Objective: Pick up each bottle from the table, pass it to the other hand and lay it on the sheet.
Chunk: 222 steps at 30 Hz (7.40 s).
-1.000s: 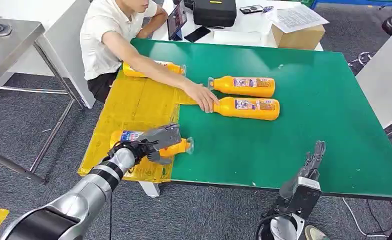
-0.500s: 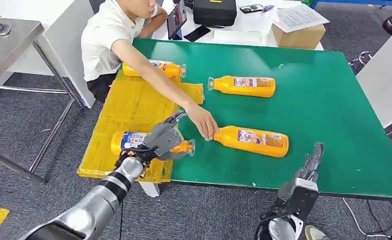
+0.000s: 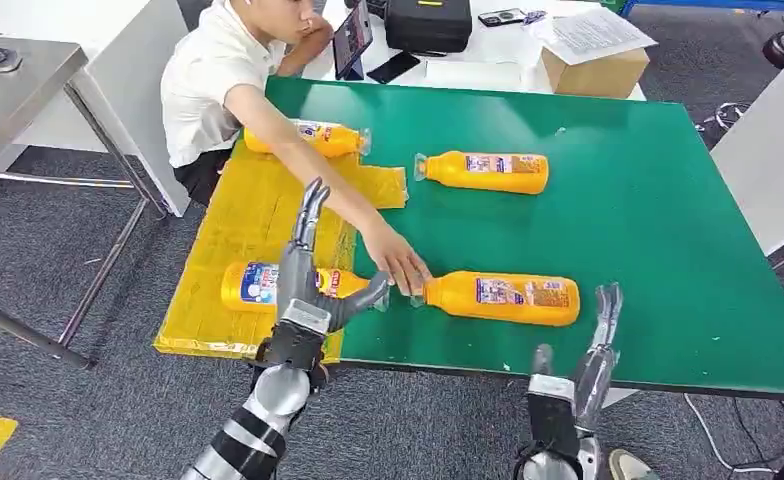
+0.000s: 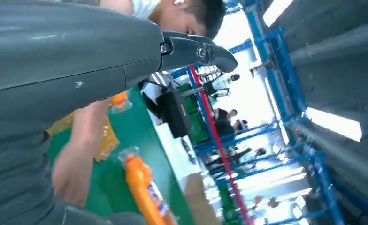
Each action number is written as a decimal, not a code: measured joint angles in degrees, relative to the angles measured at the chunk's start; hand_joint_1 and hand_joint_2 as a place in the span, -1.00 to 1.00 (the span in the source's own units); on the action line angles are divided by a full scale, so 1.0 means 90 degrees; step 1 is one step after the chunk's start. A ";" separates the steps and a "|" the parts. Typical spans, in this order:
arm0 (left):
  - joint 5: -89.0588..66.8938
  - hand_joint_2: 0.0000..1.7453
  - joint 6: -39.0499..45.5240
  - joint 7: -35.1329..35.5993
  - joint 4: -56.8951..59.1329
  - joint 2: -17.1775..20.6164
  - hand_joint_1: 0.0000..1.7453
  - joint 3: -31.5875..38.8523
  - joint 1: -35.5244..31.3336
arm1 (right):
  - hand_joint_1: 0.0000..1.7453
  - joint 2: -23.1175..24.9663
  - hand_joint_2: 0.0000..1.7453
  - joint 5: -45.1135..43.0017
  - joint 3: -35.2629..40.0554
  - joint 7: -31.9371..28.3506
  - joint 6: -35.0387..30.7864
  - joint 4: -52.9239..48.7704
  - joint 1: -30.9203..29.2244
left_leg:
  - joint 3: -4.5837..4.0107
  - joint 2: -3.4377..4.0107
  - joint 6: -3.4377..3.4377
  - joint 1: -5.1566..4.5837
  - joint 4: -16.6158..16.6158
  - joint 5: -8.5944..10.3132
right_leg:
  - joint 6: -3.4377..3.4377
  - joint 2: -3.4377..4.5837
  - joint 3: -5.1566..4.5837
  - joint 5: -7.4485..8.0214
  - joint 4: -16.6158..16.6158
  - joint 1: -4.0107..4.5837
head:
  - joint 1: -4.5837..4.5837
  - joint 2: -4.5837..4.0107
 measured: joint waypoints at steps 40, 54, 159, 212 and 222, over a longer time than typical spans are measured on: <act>0.0849 1.00 -0.1307 0.1088 -0.0772 0.0393 -1.00 -0.1838 0.0550 | -1.00 -0.1707 1.00 0.4845 -0.0277 0.2538 -0.0024 0.3837 -0.2146 | -0.0007 -0.0005 0.0009 -0.0006 0.0001 0.0007 | 0.0007 -0.0004 0.0001 0.0006 -0.0002 -0.0004 | 0.0000 0.0000; 0.1012 1.00 -0.1391 0.1151 -0.0774 0.0374 -1.00 -0.1833 0.0434 | -1.00 -0.1768 1.00 0.5125 0.0274 0.2974 -0.0039 0.4557 -0.2724 | -0.0008 -0.0004 0.0009 -0.0005 0.0002 0.0006 | 0.0007 -0.0003 0.0000 0.0006 -0.0001 -0.0003 | 0.0000 0.0000; 0.4779 1.00 -0.1882 0.1588 -0.0638 0.0393 -1.00 -0.1017 0.0700 | 1.00 -0.0634 1.00 -0.1263 0.2822 0.0872 0.2465 0.2623 -0.1826 | -0.0007 -0.0001 0.0003 0.0002 0.0000 0.0004 | 0.0003 0.0006 -0.0002 0.0003 0.0000 0.0001 | 0.0000 0.0000; -0.5311 1.00 0.0845 0.1735 0.0366 0.0765 1.00 0.0551 0.0208 | -1.00 0.0359 -1.00 -0.1051 -0.0329 0.0007 -0.0017 -0.0310 -0.0694 | -0.0003 0.0000 0.0002 0.0003 0.0000 0.0008 | 0.0002 0.0006 -0.0003 0.0004 0.0000 0.0002 | 0.0002 0.0000; -0.5341 1.00 -0.0032 0.2538 0.2050 0.0852 1.00 0.0760 -0.0865 | -1.00 0.0532 -1.00 -0.1569 -0.0694 0.0007 -0.0024 -0.0760 -0.0695 | -0.0005 0.0003 0.0001 0.0003 0.0000 0.0011 | 0.0003 0.0007 -0.0003 0.0008 0.0004 0.0002 | 0.0000 0.0000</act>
